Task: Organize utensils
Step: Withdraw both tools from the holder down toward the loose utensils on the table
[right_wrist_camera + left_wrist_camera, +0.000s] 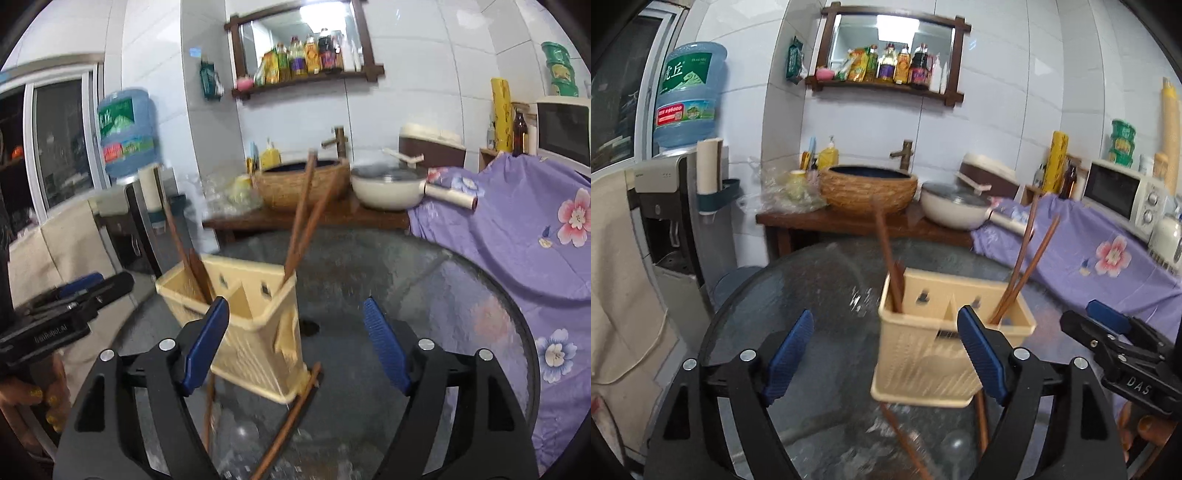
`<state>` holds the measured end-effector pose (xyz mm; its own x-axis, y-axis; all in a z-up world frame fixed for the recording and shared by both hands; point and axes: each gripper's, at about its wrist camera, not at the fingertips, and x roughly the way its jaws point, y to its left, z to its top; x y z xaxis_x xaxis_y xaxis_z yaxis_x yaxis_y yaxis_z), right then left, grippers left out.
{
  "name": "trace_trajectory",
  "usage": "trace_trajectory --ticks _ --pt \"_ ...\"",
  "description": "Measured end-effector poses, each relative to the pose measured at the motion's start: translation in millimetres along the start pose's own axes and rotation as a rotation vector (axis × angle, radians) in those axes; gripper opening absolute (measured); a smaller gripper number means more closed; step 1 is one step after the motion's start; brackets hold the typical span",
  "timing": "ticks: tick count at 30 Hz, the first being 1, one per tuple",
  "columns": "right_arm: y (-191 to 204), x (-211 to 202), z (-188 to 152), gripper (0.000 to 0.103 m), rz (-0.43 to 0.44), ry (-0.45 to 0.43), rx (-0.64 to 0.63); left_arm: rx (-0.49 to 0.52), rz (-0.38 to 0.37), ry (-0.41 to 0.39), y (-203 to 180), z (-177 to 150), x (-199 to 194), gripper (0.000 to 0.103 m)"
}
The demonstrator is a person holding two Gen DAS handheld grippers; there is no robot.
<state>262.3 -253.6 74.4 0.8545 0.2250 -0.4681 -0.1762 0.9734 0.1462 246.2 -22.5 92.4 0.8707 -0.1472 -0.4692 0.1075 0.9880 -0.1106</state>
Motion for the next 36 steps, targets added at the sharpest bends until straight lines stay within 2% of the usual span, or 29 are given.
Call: trace_trajectory --ticks 4,8,10,13,17,20,26,31,36 --pt "-1.7 19.3 -40.3 0.075 -0.042 0.132 -0.054 0.033 0.056 0.108 8.9 -36.2 13.7 0.078" --pt "-0.2 46.9 -77.0 0.075 -0.064 0.286 -0.104 0.055 0.056 0.249 13.2 -69.2 37.7 0.077" --pt "3.1 58.0 -92.5 0.075 -0.070 0.339 -0.129 0.079 0.060 0.283 10.5 -80.3 45.6 0.077" --pt "6.6 67.8 -103.8 0.075 -0.079 0.370 -0.154 0.115 0.059 0.319 3.5 -91.7 55.3 0.077" --pt "9.7 75.2 -110.2 0.075 -0.040 0.397 -0.154 0.141 0.055 0.337 -6.5 -99.2 63.3 0.077" --pt "13.5 79.1 -113.5 0.075 -0.050 0.417 -0.182 0.170 0.065 0.348 -14.3 -104.9 71.5 0.077" --pt "-7.6 60.9 -116.8 0.076 -0.069 0.432 -0.167 0.234 0.107 0.379 -17.4 -116.0 83.2 0.077" --pt "-43.6 45.5 -121.2 0.079 -0.079 0.460 -0.079 0.211 0.125 0.401 4.6 -117.7 80.4 0.077" --pt "-62.5 36.5 -116.5 0.079 -0.021 0.417 0.044 0.141 0.124 0.418 30.3 -117.4 74.9 0.076"
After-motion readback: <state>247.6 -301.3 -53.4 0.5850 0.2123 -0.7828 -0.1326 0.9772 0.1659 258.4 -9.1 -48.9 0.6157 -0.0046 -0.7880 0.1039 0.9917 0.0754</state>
